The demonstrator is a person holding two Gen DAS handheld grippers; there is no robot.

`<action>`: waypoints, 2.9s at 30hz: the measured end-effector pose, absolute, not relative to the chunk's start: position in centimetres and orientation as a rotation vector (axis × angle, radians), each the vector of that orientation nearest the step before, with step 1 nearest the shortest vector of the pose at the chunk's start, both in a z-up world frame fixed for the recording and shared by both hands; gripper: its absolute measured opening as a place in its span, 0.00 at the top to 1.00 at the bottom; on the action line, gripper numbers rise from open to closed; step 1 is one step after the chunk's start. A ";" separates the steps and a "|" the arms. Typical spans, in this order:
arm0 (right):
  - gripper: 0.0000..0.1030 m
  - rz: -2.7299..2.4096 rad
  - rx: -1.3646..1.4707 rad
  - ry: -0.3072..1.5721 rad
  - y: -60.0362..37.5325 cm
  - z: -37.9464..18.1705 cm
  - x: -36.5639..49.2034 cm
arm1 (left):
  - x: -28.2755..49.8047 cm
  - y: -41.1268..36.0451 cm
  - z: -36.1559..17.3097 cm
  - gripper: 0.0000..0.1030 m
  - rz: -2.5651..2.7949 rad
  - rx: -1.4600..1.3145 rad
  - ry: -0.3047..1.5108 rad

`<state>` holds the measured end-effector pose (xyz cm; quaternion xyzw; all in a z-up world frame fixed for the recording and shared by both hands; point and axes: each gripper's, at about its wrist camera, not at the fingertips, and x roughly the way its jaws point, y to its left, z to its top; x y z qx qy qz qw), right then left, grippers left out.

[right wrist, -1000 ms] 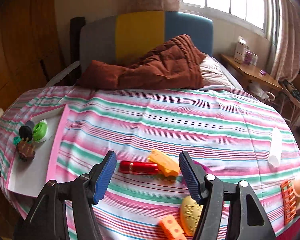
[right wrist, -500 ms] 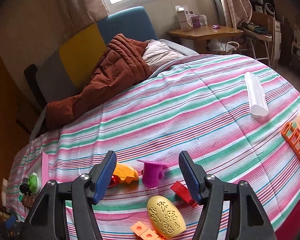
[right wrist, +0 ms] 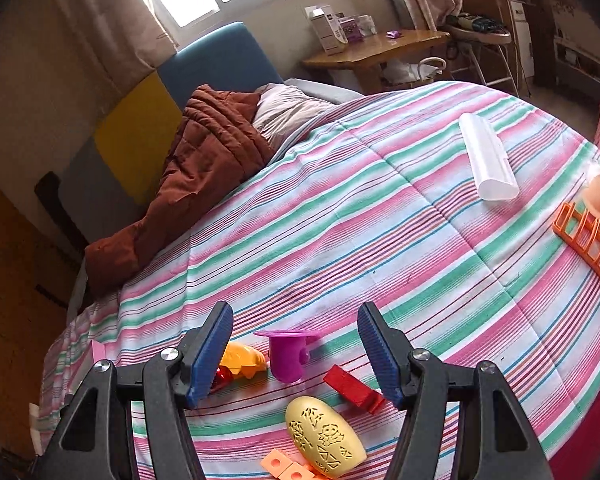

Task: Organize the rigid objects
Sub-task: 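Reach the left tool to the red cylinder and close on it, then lift the red cylinder with the left tool while the right tool grasps the magenta funnel cup, then carry the red cylinder over the tray with the left tool while the right tool holds the magenta cup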

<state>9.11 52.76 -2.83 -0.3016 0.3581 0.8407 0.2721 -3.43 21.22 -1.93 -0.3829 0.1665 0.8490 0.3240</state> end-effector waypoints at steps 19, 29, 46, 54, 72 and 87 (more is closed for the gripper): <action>0.36 2.250 -0.832 1.115 53.8 -4.0 9.1 | -5.7 36.2 -7.6 0.26 1.829 -0.934 0.715; 0.36 2.245 -0.853 1.134 53.8 -4.3 8.8 | -6.5 37.8 -9.9 0.74 1.826 -0.997 0.642; 0.54 2.309 -1.022 1.103 52.0 -5.1 6.6 | -1.5 28.3 -10.1 0.74 1.972 -1.008 0.436; 0.54 2.245 -1.295 0.897 50.5 -7.2 2.9 | -1.4 27.4 -10.3 0.74 1.991 -0.994 0.399; 0.69 2.156 -1.392 0.821 52.6 -10.3 0.0 | -0.6 27.0 -10.5 0.74 2.020 -0.941 0.394; 0.69 2.170 -1.397 0.714 52.1 -10.1 -0.2 | -1.1 27.1 -9.6 0.75 1.998 -1.030 0.354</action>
